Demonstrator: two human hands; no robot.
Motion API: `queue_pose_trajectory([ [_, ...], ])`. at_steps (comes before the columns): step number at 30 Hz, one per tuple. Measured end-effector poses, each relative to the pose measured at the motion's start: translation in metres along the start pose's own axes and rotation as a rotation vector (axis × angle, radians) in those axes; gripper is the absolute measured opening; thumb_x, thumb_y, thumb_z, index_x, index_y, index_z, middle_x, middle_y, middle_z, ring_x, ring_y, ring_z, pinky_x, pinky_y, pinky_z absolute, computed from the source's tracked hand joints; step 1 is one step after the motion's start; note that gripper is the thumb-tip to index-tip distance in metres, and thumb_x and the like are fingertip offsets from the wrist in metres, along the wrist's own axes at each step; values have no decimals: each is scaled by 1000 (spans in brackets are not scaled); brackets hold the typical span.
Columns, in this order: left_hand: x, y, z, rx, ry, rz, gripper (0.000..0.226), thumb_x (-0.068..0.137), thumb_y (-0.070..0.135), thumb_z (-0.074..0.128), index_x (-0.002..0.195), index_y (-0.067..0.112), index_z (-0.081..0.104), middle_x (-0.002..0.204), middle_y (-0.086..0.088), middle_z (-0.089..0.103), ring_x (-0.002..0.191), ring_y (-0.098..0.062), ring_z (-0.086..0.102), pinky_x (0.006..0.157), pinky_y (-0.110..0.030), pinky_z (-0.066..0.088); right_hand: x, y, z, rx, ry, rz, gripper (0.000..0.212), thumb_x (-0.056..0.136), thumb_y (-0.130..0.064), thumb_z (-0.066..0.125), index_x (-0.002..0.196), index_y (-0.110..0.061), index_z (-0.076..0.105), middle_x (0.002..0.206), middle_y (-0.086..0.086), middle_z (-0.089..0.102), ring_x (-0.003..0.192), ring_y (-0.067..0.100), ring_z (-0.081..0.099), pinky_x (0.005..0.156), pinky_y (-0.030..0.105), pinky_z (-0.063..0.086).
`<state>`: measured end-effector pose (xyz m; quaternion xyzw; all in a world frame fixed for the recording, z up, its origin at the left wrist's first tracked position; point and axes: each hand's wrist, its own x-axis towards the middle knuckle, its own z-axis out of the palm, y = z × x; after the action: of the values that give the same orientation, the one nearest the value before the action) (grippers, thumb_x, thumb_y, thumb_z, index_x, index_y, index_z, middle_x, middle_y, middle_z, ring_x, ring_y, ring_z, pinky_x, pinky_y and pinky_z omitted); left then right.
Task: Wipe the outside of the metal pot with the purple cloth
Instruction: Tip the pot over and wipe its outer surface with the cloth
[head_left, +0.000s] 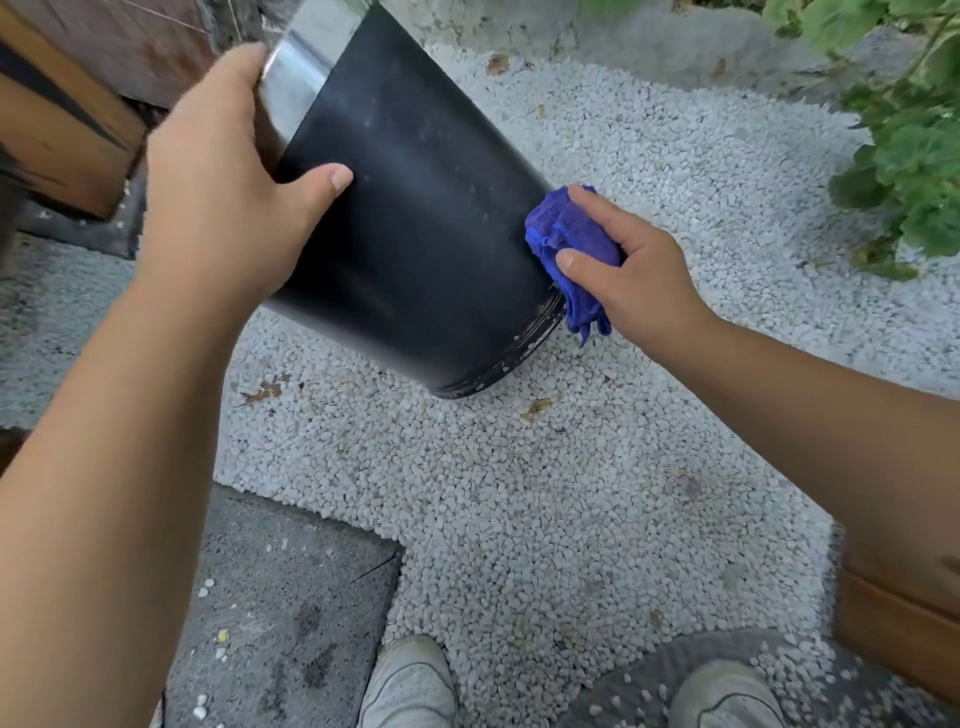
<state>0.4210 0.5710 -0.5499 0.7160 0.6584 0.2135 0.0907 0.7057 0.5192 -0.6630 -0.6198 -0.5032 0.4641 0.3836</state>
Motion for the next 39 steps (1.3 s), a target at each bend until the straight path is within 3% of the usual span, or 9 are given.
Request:
queue_pose_trajectory([
  [3,2,-3,3,56,-34,58,78,83,38,70,151,23,36,129,-9,62,119,-29,53,98,-36,40,8,1,1,45,18,30,55,82,-26,70,134,-36,56,115,-34,59,108,-10,59,94,17,49],
  [9,1,0,11,-17,-56,9,85,85,37,70,157,28,27,134,-15,58,124,-28,51,101,-33,38,3,5,1,74,53,71,55,83,-24,67,136,-33,54,99,-40,64,98,-8,63,83,12,49],
  [15,0,8,17,31,-49,15,86,86,41,69,158,33,21,126,-18,58,119,-32,52,93,-38,40,-18,18,10,110,83,88,58,87,-25,66,142,-33,46,144,-9,51,120,-1,55,105,28,45],
  [22,11,8,20,52,-73,21,87,88,41,68,159,34,17,129,-16,57,121,-32,51,94,-40,41,-36,17,32,117,163,76,55,89,-20,68,139,-33,51,150,-4,44,129,-1,46,104,13,38],
  [28,9,-1,17,-9,-64,35,92,85,41,68,159,21,19,138,-13,55,127,-26,47,97,-26,34,-36,17,41,124,166,69,55,88,-20,68,139,-35,51,154,-5,39,130,-6,42,109,20,37],
  [30,2,-10,14,-71,-40,-2,85,82,43,69,154,16,32,141,-2,54,128,-17,47,96,-15,29,-31,16,35,135,153,86,55,88,-20,69,138,-35,52,150,-4,45,129,1,48,108,26,42],
  [33,-12,-22,12,-58,-83,-102,63,82,41,74,135,18,48,113,11,55,98,-8,47,79,-21,33,-22,14,30,133,122,91,55,87,-18,69,138,-31,52,144,-4,52,122,1,55,104,27,45],
  [37,-17,-16,7,-37,-118,-124,47,81,35,78,110,21,44,99,1,52,88,-17,45,72,-28,31,-17,10,26,171,175,110,55,83,-18,70,136,-27,56,119,-23,62,106,-7,61,94,20,50],
  [39,-16,-8,0,-4,-100,-93,45,81,35,77,110,20,47,98,-2,55,88,-20,47,71,-28,31,-15,12,21,170,164,122,55,82,-18,70,135,-26,57,111,-28,64,105,-7,62,93,20,50],
])
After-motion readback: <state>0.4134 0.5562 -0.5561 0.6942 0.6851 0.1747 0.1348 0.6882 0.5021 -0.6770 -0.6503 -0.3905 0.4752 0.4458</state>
